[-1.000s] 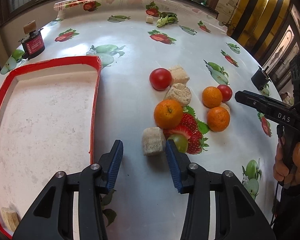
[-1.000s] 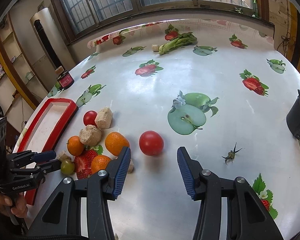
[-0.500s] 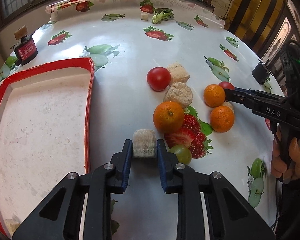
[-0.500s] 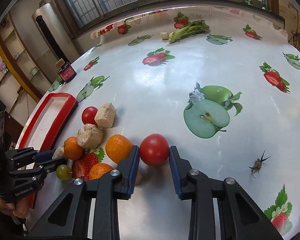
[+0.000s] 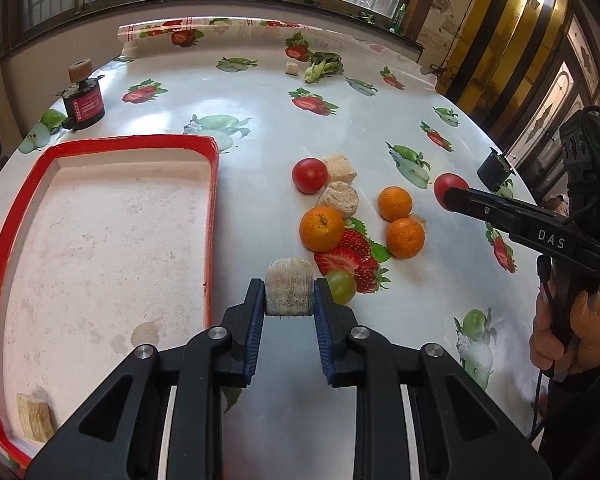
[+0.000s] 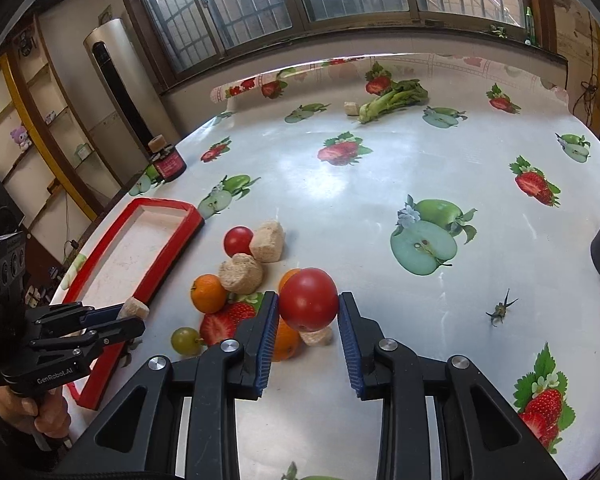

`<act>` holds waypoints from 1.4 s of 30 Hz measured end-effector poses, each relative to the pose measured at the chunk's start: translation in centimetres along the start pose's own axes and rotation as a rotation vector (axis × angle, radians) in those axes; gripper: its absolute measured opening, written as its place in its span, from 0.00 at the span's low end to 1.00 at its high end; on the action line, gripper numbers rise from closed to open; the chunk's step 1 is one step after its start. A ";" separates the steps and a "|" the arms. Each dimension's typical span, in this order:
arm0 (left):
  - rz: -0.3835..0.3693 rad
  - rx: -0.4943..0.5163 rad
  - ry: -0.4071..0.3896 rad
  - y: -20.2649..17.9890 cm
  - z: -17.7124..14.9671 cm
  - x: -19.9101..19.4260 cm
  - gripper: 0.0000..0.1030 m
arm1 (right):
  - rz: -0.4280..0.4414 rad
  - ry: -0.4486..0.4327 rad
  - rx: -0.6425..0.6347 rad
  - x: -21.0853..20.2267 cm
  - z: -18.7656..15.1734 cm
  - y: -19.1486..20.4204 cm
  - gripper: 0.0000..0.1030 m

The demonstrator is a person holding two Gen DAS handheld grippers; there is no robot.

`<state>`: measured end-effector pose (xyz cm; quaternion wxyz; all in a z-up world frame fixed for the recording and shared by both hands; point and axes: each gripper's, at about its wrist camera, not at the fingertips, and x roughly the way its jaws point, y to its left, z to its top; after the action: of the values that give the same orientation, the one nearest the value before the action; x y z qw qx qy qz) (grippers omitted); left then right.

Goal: Organize fruits
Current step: 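Carry the cube with left tool while right tool carries the tomato to the tray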

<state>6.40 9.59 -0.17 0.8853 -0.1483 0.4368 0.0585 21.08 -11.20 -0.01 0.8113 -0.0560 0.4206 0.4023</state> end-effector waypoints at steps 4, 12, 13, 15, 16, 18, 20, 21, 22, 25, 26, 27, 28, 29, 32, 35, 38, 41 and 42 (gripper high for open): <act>0.013 -0.013 -0.028 0.9 -0.3 -1.6 0.21 | 0.020 -0.010 -0.022 -0.5 0.0 2.0 0.30; 0.043 -0.058 -0.081 3.3 -1.1 -4.4 0.21 | 0.045 -0.013 -0.062 -0.8 -0.2 5.5 0.30; 0.048 -0.063 -0.083 3.6 -1.3 -4.7 0.21 | 0.049 -0.013 -0.067 -0.8 -0.3 5.8 0.30; 0.058 -0.076 -0.087 4.3 -1.6 -5.1 0.21 | 0.054 -0.011 -0.080 -0.7 -0.3 6.6 0.30; 0.062 -0.082 -0.088 4.6 -1.7 -5.3 0.21 | 0.058 -0.010 -0.085 -0.6 -0.3 7.0 0.30; 0.071 -0.093 -0.088 5.3 -2.0 -5.6 0.21 | 0.067 -0.008 -0.095 -0.6 -0.4 7.8 0.30; 0.081 -0.101 -0.088 5.8 -2.3 -5.9 0.21 | 0.074 -0.006 -0.106 -0.4 -0.5 8.6 0.30; 0.086 -0.106 -0.088 6.0 -2.4 -6.0 0.21 | 0.078 -0.006 -0.110 -0.4 -0.6 8.9 0.30; 0.088 -0.111 -0.089 6.2 -2.5 -6.1 0.21 | 0.083 -0.005 -0.114 -0.3 -0.6 9.3 0.30; 0.102 -0.123 -0.094 6.8 -2.7 -6.5 0.21 | 0.095 -0.003 -0.125 -0.2 -0.7 10.1 0.30; 0.106 -0.128 -0.096 7.1 -2.8 -6.6 0.21 | 0.099 -0.003 -0.129 -0.1 -0.7 10.4 0.30; 0.111 -0.133 -0.099 7.3 -2.8 -6.7 0.21 | 0.103 -0.002 -0.133 0.0 -0.6 10.7 0.30; 0.114 -0.138 -0.102 7.5 -2.9 -6.8 0.21 | 0.107 -0.002 -0.137 0.0 -0.6 11.0 0.30; 0.120 -0.141 -0.104 7.8 -2.9 -7.0 0.21 | 0.112 -0.002 -0.140 0.0 -0.6 11.4 0.30; 0.136 -0.151 -0.108 8.3 -3.1 -7.2 0.21 | 0.126 0.000 -0.158 0.2 -0.6 12.5 0.30; 0.152 -0.160 -0.109 8.9 -3.3 -7.4 0.21 | 0.142 0.005 -0.178 0.5 -0.7 13.8 0.30; 0.161 -0.171 -0.108 9.4 -3.5 -7.4 0.21 | 0.159 0.013 -0.199 0.9 -0.9 15.1 0.30; 0.169 -0.181 -0.110 10.0 -3.6 -7.6 0.21 | 0.173 0.023 -0.217 1.4 -1.0 16.3 0.30; 0.171 -0.185 -0.110 10.2 -3.6 -7.6 0.21 | 0.176 0.027 -0.222 1.6 -0.9 16.6 0.30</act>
<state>-3.37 18.37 1.57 0.8823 -0.1880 0.3914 0.1818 9.38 0.47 2.34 0.7560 -0.1136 0.3877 0.5151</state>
